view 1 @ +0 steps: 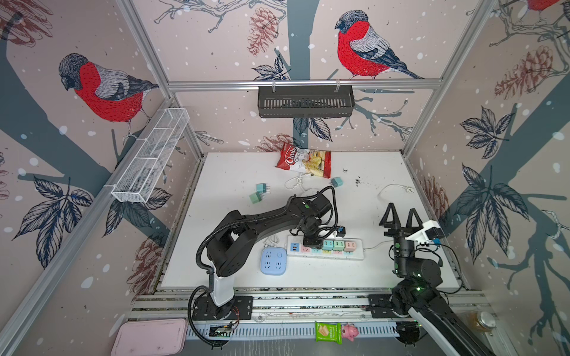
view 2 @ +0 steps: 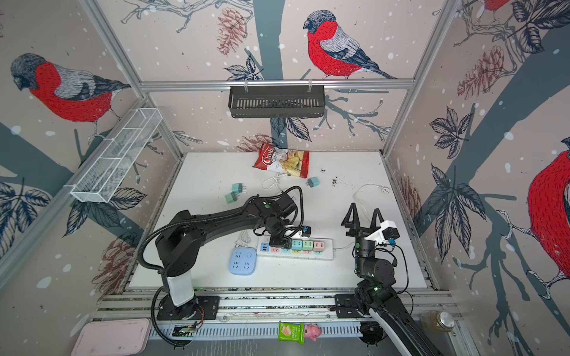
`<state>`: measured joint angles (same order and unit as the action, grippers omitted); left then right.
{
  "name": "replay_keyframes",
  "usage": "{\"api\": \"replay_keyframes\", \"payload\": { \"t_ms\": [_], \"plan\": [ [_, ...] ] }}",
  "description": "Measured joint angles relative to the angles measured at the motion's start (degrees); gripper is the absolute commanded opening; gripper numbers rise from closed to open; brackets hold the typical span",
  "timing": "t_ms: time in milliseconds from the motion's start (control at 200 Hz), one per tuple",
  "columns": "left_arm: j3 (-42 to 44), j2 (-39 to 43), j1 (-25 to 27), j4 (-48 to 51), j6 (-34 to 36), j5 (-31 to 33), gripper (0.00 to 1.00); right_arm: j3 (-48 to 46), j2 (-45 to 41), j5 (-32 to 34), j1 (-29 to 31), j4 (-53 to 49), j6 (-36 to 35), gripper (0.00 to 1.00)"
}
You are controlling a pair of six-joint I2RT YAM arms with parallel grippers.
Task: Insert the plug
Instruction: 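Press the teal adapter into the socket and open the left gripper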
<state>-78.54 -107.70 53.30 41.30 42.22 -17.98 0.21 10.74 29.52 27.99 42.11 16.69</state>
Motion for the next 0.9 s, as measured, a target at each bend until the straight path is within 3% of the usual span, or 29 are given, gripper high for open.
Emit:
{"api": "replay_keyframes", "payload": {
  "t_ms": [350, 530, 710, 846, 871, 876, 881, 901],
  "plan": [
    [0.6, 0.4, 0.6, -0.4, 0.1, 0.7, 0.0, 0.0, 0.0, -0.1, 0.0, 0.0, 0.0, 1.0],
    [1.9, 0.7, 2.8, -2.3, -0.1, 4.9, 0.0, 0.0, 0.0, 0.0, -0.2, 0.0, 0.2, 1.0],
    [0.3, -1.3, 3.1, -0.2, -0.2, 6.2, 0.12, 0.0, 0.0, 0.0, -0.4, 0.0, 1.1, 1.0],
    [0.3, -1.2, 3.1, -0.2, -0.2, 6.3, 0.39, 0.0, 0.0, 0.0, -0.6, 0.0, 1.3, 1.0],
    [0.5, -1.0, 3.1, -0.2, -0.2, 6.3, 0.62, 0.0, 0.0, 0.0, -0.7, 0.0, 1.3, 1.0],
    [0.6, -1.0, 3.1, -0.3, -0.1, 6.3, 0.79, 0.0, 0.0, 0.0, -0.7, 0.0, 1.3, 1.0],
    [0.7, -0.9, 3.1, -0.5, -0.1, 6.4, 0.89, 0.0, 0.0, 0.0, -0.7, 0.0, 1.3, 1.0],
    [1.0, -0.6, 3.1, -1.1, 0.1, 6.6, 0.98, 0.0, 0.0, 0.0, -0.7, 0.0, 1.3, 1.0]
  ]
}}
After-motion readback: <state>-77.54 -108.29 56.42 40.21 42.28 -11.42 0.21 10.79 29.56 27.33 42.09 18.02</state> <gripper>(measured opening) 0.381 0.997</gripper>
